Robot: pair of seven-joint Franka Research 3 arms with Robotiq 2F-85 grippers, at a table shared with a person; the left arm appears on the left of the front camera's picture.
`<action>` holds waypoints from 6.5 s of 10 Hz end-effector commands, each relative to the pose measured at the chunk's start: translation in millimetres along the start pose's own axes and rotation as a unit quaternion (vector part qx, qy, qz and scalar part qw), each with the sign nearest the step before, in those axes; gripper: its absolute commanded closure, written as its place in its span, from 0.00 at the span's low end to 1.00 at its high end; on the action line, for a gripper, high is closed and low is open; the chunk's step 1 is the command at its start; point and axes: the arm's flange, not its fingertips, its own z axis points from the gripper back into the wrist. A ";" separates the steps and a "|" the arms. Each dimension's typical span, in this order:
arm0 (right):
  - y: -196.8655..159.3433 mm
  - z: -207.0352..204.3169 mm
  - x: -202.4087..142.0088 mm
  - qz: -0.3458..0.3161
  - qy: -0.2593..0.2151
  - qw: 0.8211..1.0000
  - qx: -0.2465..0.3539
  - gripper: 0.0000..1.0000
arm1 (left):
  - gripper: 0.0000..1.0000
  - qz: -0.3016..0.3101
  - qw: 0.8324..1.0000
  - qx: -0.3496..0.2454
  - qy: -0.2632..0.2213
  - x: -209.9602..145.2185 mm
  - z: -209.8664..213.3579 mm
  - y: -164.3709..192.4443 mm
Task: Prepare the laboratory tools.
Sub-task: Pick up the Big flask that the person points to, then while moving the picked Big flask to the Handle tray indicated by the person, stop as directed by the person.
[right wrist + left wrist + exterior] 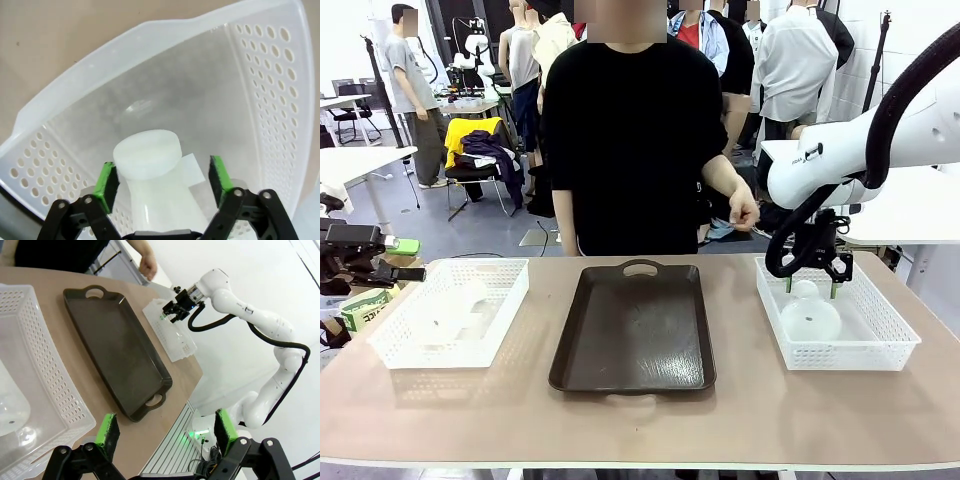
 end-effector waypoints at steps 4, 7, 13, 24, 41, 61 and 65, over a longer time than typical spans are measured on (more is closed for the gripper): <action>7.9 -0.6 7.6 -0.008 0.013 1.000 -0.002 0.86 | 0.00 -0.001 1.000 -0.005 -0.004 0.2 1.5 -0.8; 8.5 2.3 6.1 -0.011 0.014 1.000 -0.002 1.00 | 0.00 -0.001 1.000 -0.005 -0.004 0.2 1.5 -0.8; 3.0 -1.0 5.3 -0.001 0.007 1.000 -0.003 1.00 | 0.00 -0.001 1.000 -0.005 -0.004 0.2 1.5 -0.8; 7.5 21.6 2.5 0.024 0.026 0.999 -0.041 1.00 | 0.00 -0.001 1.000 -0.005 -0.004 0.2 1.5 -0.8; -42.5 125.7 -81.9 0.074 -0.022 0.997 0.010 1.00 | 0.00 -0.001 1.000 -0.005 -0.004 0.2 1.5 -0.8; 302.3 144.7 -140.7 0.483 -0.001 0.875 0.016 1.00 | 0.00 -0.001 1.000 -0.005 -0.004 0.2 1.5 -0.8; 295.7 143.2 -143.3 0.466 -0.003 0.884 0.022 1.00 | 0.00 -0.001 1.000 -0.005 -0.004 0.2 1.5 -0.8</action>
